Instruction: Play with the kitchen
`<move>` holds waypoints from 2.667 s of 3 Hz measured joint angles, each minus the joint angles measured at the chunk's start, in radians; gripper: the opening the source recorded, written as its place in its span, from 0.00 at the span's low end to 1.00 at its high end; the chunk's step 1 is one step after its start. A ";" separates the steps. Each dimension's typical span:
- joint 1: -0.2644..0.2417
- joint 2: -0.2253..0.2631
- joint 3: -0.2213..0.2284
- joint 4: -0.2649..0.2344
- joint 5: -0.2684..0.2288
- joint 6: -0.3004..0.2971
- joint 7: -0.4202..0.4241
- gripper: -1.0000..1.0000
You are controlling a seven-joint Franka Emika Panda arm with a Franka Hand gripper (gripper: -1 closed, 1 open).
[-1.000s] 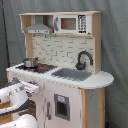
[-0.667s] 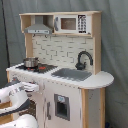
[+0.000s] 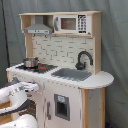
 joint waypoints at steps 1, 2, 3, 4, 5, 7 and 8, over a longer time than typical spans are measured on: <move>0.000 0.000 0.000 0.001 0.000 0.000 0.000 1.00; 0.001 0.004 -0.001 0.007 0.001 -0.016 0.030 1.00; 0.001 0.022 -0.001 0.007 0.001 -0.016 0.131 1.00; 0.034 0.027 -0.001 0.002 0.001 -0.067 0.213 1.00; 0.101 0.042 0.001 -0.009 0.001 -0.142 0.219 1.00; 0.231 0.044 0.006 -0.025 0.006 -0.299 0.233 1.00; 0.292 0.053 0.034 -0.027 0.031 -0.373 0.234 1.00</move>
